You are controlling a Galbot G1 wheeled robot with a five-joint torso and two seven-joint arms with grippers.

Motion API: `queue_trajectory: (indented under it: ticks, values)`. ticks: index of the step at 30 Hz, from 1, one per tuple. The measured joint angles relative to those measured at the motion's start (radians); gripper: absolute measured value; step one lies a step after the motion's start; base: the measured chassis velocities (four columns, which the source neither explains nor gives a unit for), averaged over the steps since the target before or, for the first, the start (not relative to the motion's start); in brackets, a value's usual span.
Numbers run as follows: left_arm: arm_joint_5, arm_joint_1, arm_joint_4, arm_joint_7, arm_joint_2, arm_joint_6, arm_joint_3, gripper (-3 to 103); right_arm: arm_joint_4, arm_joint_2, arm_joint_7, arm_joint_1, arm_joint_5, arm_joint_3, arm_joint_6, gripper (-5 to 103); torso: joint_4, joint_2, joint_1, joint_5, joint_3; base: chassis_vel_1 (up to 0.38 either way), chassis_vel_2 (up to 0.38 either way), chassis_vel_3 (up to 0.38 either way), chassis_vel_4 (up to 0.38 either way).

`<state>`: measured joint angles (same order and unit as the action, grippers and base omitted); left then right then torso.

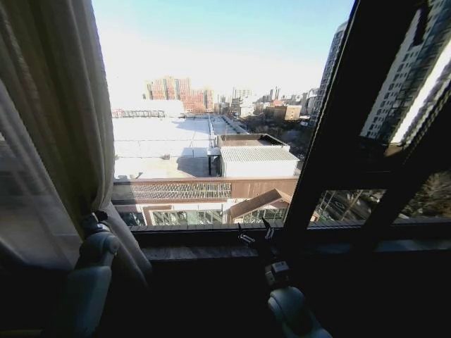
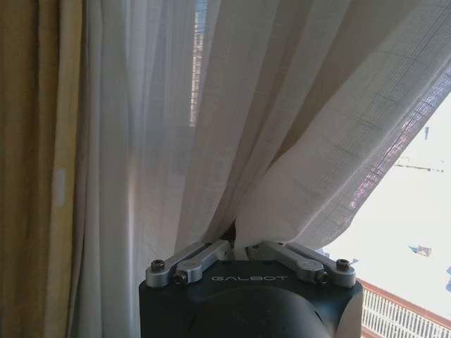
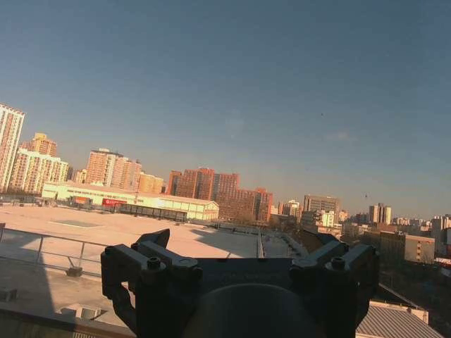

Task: Open the curtains by pulling them apart, changing their state from closed to fully open.

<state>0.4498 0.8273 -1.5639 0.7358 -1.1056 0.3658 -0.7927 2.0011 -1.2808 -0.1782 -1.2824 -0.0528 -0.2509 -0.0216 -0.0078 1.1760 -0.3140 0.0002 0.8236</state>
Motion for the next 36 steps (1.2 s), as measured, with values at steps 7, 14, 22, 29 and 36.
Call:
queue_trajectory:
  ticks: [7, 14, 22, 29, 36]
  values:
    - [-0.065, -0.006, 0.134, 0.136, 0.079, -0.008, -0.237, 0, -0.014, 0.012, 0.019, 0.007, -0.034, 0.012, -0.017, 100, 0.0005, 0.0, 0.0, -0.0004, 0.0, 0.0, 0.0, 0.0, 0.0]
    - [-0.047, 0.031, 0.087, 0.163, 0.081, 0.033, -0.226, 0, -0.015, 0.012, 0.021, 0.008, -0.043, 0.016, -0.02, 100, 0.0, 0.0, 0.0, 0.0, 0.0, 0.0, 0.0, 0.0, 0.0]
    - [-0.042, 0.214, -0.122, -0.009, 0.034, 0.073, -0.168, 22, -0.007, 0.021, 0.019, 0.0, -0.059, 0.012, -0.019, 100, 0.0001, 0.0, 0.0, 0.0, 0.0, 0.0, 0.0, 0.0, 0.0]
    - [-0.076, 0.538, -0.387, -0.41, 0.032, -0.007, -0.142, 48, 0.015, 0.038, 0.016, -0.005, -0.097, 0.005, 0.026, 100, 0.0004, 0.0, 0.0, 0.0003, 0.0, 0.0, 0.0, 0.0, 0.0]
    - [-0.02, 0.768, -0.53, -0.56, 0.018, -0.119, -0.209, 76, 0.051, 0.06, 0.0, -0.016, -0.144, 0.001, 0.064, 100, 0.0003, 0.0, 0.0, 0.0003, 0.0, 0.0, 0.0, 0.0, 0.0]
